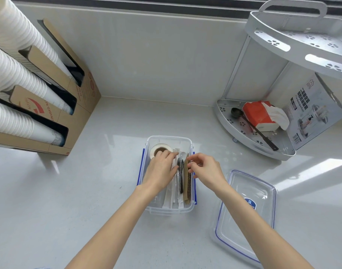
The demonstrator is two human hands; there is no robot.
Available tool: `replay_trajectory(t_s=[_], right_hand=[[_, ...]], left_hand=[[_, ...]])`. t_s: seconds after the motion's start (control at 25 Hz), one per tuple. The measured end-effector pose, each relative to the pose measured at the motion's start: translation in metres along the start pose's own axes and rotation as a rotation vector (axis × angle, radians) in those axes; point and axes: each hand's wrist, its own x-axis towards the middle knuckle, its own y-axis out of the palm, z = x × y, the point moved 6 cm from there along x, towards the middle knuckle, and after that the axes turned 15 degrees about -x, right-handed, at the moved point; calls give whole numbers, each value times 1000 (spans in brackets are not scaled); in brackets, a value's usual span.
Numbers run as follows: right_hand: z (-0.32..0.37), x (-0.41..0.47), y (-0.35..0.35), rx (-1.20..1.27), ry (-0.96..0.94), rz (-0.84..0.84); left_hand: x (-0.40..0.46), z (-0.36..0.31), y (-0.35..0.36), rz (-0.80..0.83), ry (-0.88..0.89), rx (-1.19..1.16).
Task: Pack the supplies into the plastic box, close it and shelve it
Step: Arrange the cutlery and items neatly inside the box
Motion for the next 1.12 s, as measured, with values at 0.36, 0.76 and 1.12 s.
replay_trajectory(t_s=[0.36, 0.76, 1.12], right_hand=[[-5, 3, -1, 17, 10, -8], [-4, 8, 0, 29, 10, -20], [-4, 9, 0, -13, -21, -49]], left_hand=[[9, -2, -4, -77, 58, 86], [31, 0, 19, 50, -21, 354], [25, -3, -3, -59, -2, -79]])
